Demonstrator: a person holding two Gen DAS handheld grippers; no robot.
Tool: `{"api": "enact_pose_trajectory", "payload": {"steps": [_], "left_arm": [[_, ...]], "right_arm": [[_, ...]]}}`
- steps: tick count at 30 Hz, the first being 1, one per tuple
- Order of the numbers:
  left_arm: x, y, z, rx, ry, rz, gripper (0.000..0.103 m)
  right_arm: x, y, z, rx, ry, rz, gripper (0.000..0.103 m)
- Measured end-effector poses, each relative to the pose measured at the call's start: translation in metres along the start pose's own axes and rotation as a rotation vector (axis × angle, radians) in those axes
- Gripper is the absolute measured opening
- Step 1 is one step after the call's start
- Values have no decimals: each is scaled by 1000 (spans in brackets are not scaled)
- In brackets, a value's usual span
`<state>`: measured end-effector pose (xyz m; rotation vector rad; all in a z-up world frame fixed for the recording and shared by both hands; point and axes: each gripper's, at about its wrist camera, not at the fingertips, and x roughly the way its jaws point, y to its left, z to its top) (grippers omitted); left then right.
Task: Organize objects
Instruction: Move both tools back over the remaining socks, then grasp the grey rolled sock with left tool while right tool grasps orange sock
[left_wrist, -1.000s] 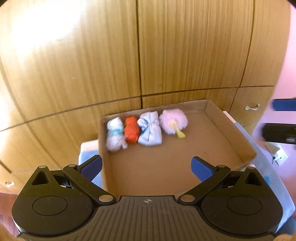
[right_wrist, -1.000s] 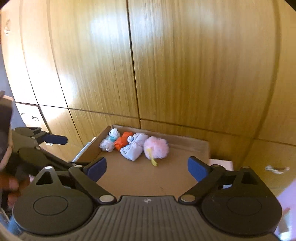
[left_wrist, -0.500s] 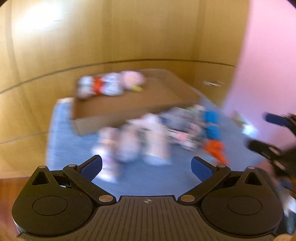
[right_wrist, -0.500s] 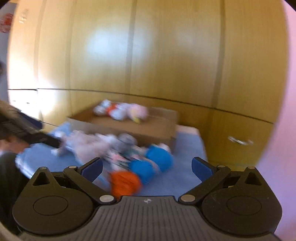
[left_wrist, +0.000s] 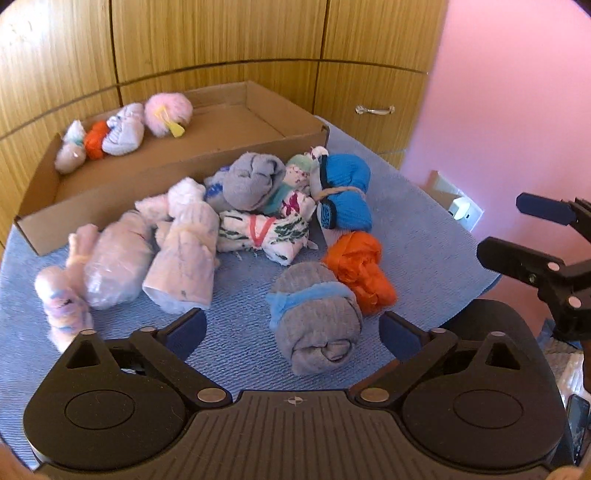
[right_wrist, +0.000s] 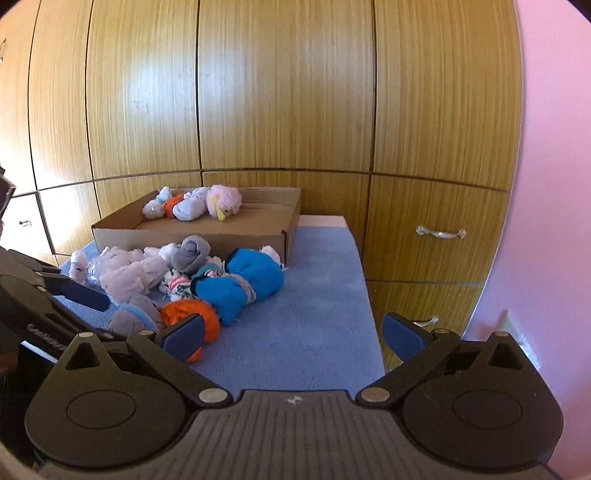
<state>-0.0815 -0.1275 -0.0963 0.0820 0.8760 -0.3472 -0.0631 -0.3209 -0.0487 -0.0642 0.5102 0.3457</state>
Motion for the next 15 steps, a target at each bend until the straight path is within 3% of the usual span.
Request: {"api": "enact_pose_trajectory", "payload": {"steps": [4,7,10,15], "left_arm": [[4,2,-1,-23,12,-11,81],[3,2,-2,-22,0,-19,77],[1,1,-1,-23,-9,-51,58],[-3,-1,-4,-15,-15,-53,55]], "right_arm": [[4,3,0,8,7,32,95],[8,6,-1,10,17,53,91],[11,8,-1,16,26,69,88],[18,17,1,12,44,104,85]]}}
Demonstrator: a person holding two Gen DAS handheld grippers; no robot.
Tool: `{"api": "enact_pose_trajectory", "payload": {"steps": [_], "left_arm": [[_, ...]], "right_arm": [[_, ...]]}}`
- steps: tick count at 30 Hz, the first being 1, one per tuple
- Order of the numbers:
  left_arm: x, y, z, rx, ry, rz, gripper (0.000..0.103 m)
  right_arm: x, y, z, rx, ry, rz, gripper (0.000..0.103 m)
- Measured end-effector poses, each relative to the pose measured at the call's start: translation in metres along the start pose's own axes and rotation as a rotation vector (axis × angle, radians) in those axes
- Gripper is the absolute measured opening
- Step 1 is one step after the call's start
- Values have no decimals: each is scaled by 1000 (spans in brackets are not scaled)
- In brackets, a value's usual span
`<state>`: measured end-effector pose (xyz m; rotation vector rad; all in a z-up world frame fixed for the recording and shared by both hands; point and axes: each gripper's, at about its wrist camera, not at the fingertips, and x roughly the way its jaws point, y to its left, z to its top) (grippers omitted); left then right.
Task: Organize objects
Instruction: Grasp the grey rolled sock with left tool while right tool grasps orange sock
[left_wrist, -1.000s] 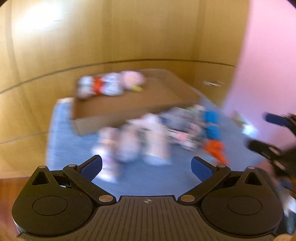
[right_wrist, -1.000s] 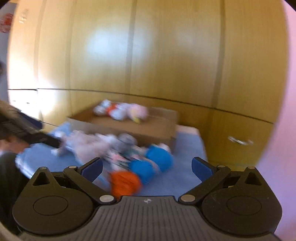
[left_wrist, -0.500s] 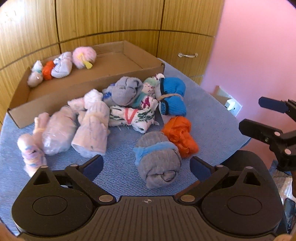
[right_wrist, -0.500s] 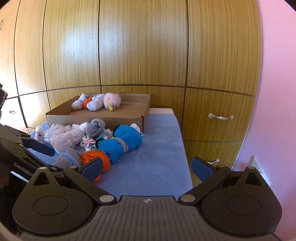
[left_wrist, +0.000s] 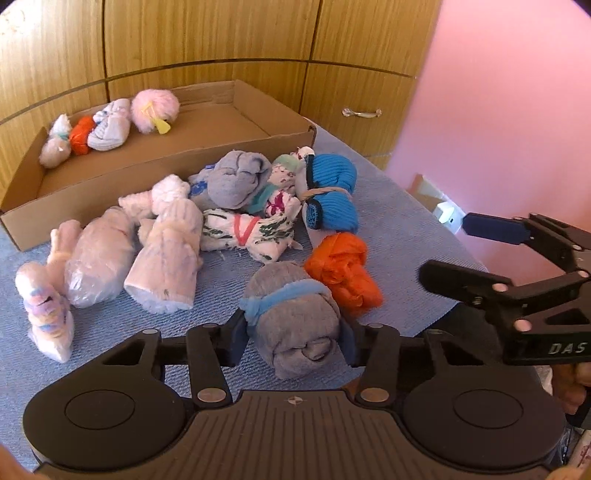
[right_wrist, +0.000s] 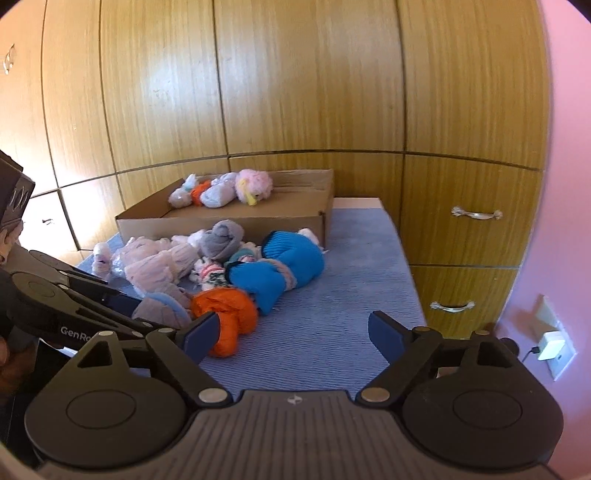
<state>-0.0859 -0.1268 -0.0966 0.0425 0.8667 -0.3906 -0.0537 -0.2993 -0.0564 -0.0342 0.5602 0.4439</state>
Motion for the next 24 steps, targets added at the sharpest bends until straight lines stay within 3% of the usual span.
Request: {"api": "enact_pose_trajectory", "payload": {"steps": [16,19,22,24], "left_arm": [[-58,28,-18,-42,-41,69,55],[-59,34,-19,-57,-40,73,55],[-59,39,-18,-66,-38,74,55],[-60,41,-17,-73,-38,75,55]], "right_arm": [[40,36,2,-15,98,54,71],[47,39,0,-6,113,50,63],[48,42,-2,-32,113,10,45],[44,38,-2,-18,108,18,39]]}}
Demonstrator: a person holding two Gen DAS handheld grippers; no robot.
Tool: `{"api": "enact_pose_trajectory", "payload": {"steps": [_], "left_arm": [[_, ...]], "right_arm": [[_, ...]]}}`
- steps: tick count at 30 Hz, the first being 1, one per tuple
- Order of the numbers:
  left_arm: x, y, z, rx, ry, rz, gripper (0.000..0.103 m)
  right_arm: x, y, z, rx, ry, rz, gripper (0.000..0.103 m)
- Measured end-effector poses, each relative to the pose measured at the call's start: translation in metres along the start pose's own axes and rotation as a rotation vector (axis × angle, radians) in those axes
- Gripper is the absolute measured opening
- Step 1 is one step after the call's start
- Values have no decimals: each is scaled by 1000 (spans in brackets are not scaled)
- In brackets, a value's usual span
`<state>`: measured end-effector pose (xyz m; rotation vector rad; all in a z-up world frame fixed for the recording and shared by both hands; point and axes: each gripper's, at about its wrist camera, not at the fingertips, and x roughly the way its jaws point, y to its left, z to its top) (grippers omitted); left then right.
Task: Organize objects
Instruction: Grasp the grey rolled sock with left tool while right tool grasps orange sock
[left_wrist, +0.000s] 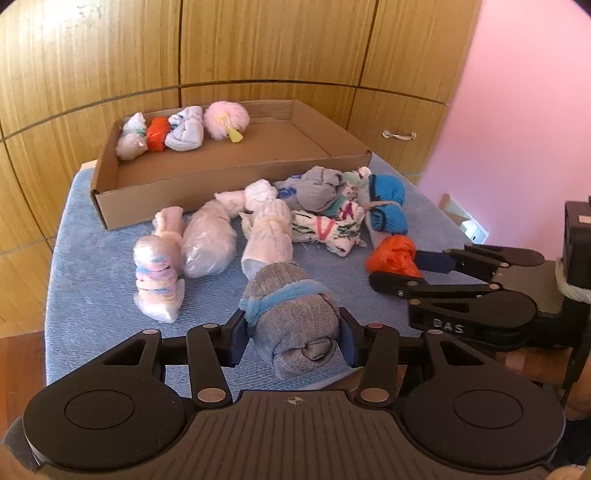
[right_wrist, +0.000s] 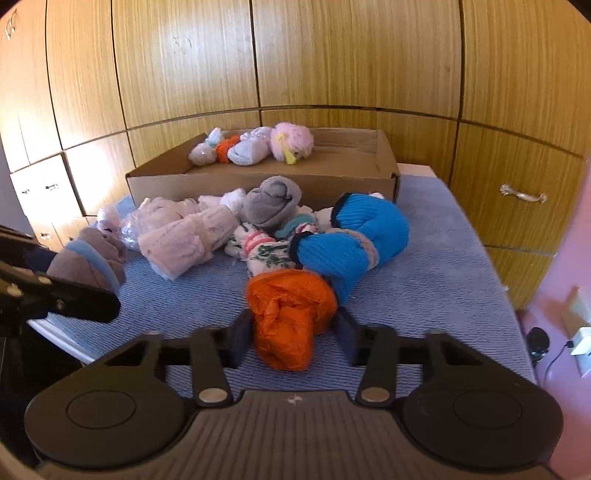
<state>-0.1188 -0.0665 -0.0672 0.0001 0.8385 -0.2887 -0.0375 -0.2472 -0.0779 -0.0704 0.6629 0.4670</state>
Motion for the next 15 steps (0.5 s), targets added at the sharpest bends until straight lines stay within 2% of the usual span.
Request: {"api": "enact_pose_trajectory", "payload": {"steps": [8,15], "left_arm": [[-4,7,14,-14,-8,-6,55],[-9,6,37,20,-29,-8,55]], "right_arm": [[-25,-5,3,-14,-23,5,38],[-48,-13,34,-35,-80,21,38]]}}
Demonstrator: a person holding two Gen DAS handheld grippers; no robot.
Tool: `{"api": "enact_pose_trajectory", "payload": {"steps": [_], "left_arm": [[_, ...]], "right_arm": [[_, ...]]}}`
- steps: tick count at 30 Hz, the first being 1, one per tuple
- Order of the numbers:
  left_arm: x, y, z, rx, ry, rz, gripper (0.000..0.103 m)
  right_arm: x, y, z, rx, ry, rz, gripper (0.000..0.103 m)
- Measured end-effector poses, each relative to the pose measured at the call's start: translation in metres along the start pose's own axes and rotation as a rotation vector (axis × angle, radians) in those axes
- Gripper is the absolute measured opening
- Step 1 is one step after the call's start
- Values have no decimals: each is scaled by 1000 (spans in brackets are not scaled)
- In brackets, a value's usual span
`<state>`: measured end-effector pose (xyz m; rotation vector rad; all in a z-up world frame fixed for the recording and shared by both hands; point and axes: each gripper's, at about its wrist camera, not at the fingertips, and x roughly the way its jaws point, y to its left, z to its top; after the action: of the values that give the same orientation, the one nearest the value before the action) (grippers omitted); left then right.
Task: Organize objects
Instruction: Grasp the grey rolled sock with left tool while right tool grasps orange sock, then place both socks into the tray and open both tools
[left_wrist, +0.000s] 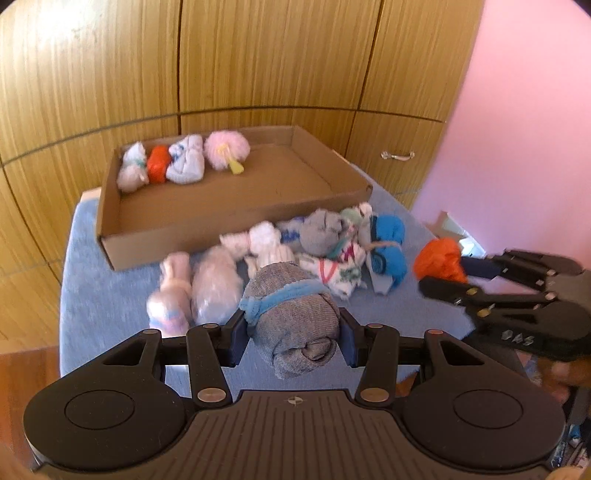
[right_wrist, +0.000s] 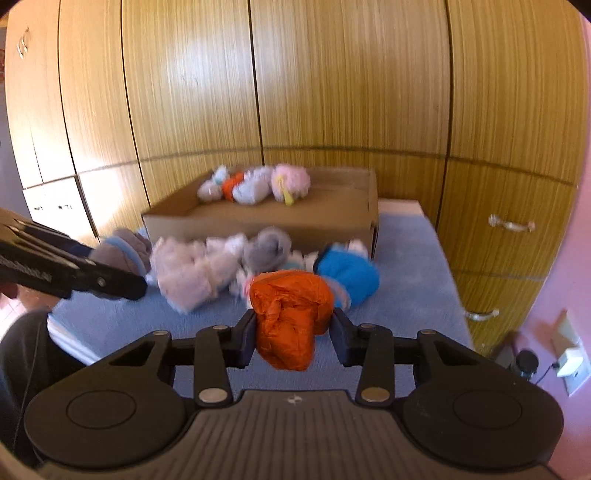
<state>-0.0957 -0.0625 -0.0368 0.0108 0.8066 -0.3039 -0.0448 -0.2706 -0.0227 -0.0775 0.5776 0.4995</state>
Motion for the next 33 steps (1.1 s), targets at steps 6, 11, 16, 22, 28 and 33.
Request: {"api": "enact_pose_trajectory", "payload": {"steps": [6,11,16,22,28,33], "left_arm": [[7,3,48,19,-25,-20,55],[20,3,110,49,-55,-43,55],[63,4,169,56,-48,-63,55],[140,7,213,126,-23,-29,55],[204,18,217,272,34,-22,55],[237,21,214,352,67,2,55]], "right_arm": [[7,-16,47,-56,-55,10,38],[29,-31,93,-151,-99,16,38],[76,-48,136,-226,-88,54,38],[152,-66,153,-323,-15,74,38],[213,-77,151,-420,55,92,38],[253,-80,150,-461,110,113,38]]}}
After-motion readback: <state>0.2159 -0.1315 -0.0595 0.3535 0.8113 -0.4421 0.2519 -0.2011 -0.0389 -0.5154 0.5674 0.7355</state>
